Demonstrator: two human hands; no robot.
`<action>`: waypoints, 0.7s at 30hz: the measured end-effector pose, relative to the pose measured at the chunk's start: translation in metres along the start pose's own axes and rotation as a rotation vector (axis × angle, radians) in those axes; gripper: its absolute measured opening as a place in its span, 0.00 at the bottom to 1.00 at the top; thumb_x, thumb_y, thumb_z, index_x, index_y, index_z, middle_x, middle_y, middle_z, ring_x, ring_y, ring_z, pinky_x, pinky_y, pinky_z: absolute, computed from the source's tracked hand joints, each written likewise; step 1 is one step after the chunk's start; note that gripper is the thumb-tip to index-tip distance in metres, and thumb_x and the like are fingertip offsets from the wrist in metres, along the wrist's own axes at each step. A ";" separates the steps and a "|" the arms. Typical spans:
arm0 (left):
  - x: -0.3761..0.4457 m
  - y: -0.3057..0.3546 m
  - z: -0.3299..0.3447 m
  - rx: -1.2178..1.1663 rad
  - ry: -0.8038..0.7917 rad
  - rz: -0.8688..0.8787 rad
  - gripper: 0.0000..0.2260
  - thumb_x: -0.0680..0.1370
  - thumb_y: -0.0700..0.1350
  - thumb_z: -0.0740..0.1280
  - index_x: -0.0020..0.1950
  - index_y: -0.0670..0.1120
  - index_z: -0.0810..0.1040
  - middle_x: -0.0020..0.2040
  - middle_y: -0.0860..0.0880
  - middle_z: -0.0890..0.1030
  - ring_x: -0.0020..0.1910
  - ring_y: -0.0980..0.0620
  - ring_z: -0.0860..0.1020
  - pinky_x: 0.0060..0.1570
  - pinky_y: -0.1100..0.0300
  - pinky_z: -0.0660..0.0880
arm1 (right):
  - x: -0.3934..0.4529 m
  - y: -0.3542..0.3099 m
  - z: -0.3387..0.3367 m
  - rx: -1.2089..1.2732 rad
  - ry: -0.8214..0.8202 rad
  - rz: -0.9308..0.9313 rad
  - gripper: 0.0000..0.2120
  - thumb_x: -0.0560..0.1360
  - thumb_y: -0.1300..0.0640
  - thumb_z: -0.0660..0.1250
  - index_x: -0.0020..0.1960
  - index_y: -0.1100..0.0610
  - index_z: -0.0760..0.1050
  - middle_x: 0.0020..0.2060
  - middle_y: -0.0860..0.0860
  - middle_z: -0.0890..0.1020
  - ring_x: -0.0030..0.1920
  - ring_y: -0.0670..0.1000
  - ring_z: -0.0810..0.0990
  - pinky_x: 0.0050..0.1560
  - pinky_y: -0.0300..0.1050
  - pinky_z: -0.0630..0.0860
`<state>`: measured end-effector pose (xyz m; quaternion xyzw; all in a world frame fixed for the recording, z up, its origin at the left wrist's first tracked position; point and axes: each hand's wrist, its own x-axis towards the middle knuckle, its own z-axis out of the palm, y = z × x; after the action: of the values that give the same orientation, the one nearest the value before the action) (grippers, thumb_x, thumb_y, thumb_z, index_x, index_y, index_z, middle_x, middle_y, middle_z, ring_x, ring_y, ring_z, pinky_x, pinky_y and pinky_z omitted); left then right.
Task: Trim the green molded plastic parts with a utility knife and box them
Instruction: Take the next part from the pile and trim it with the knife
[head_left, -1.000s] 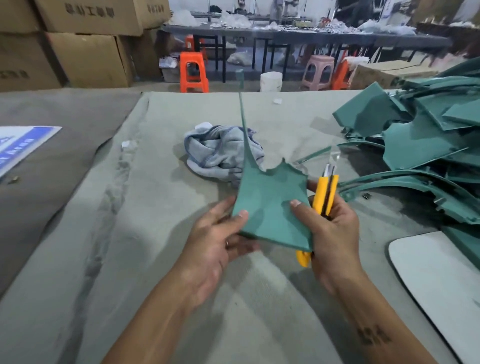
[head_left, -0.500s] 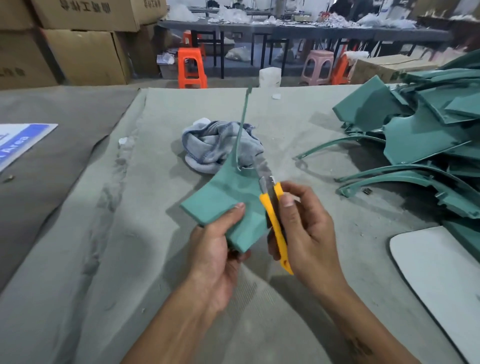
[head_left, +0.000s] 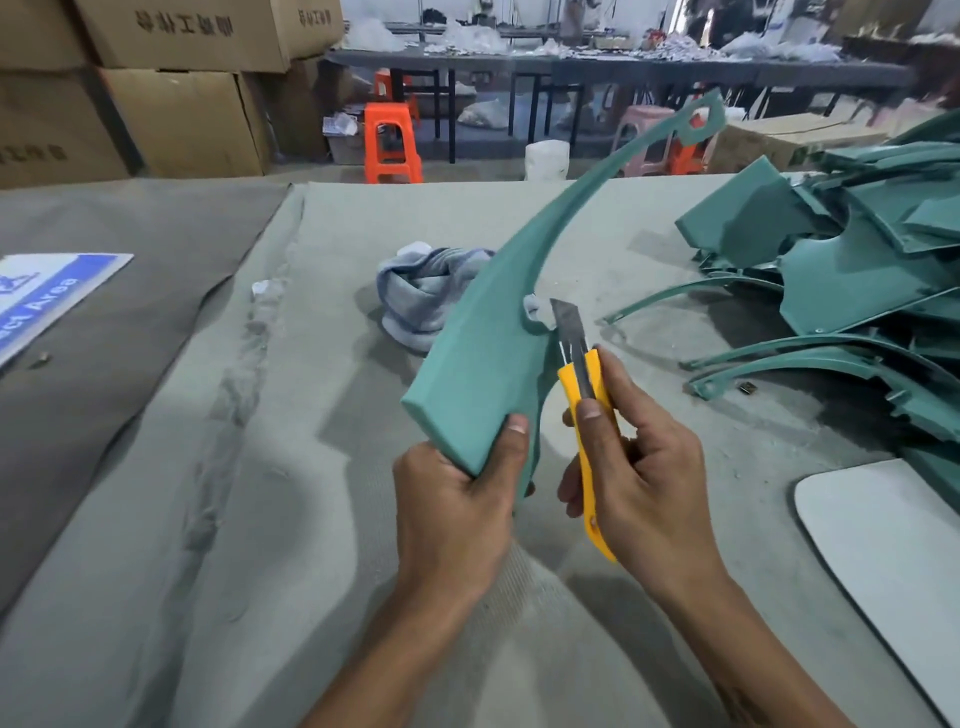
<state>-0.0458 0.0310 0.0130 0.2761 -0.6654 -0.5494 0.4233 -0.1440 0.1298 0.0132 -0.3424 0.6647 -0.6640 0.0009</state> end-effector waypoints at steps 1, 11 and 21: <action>-0.002 0.000 0.001 0.006 0.001 0.018 0.12 0.75 0.56 0.72 0.43 0.48 0.83 0.31 0.46 0.83 0.29 0.43 0.83 0.28 0.41 0.79 | 0.000 0.002 0.000 -0.033 0.026 -0.004 0.20 0.85 0.55 0.64 0.72 0.36 0.72 0.43 0.51 0.82 0.23 0.52 0.80 0.25 0.38 0.74; -0.004 0.010 0.001 -0.038 0.042 0.084 0.15 0.78 0.43 0.75 0.45 0.66 0.83 0.38 0.56 0.85 0.33 0.53 0.85 0.29 0.42 0.82 | -0.004 0.000 0.006 -0.103 0.040 -0.110 0.23 0.85 0.54 0.62 0.79 0.53 0.70 0.44 0.45 0.76 0.24 0.50 0.80 0.26 0.39 0.77; -0.003 0.006 0.003 -0.002 0.013 0.035 0.06 0.77 0.42 0.74 0.41 0.51 0.83 0.31 0.50 0.83 0.28 0.56 0.82 0.25 0.61 0.76 | -0.007 -0.001 0.009 0.023 -0.001 -0.017 0.22 0.83 0.56 0.65 0.75 0.42 0.73 0.47 0.52 0.81 0.23 0.51 0.79 0.25 0.40 0.76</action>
<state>-0.0464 0.0366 0.0174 0.2676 -0.6668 -0.5409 0.4372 -0.1341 0.1254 0.0103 -0.3485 0.6540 -0.6715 -0.0003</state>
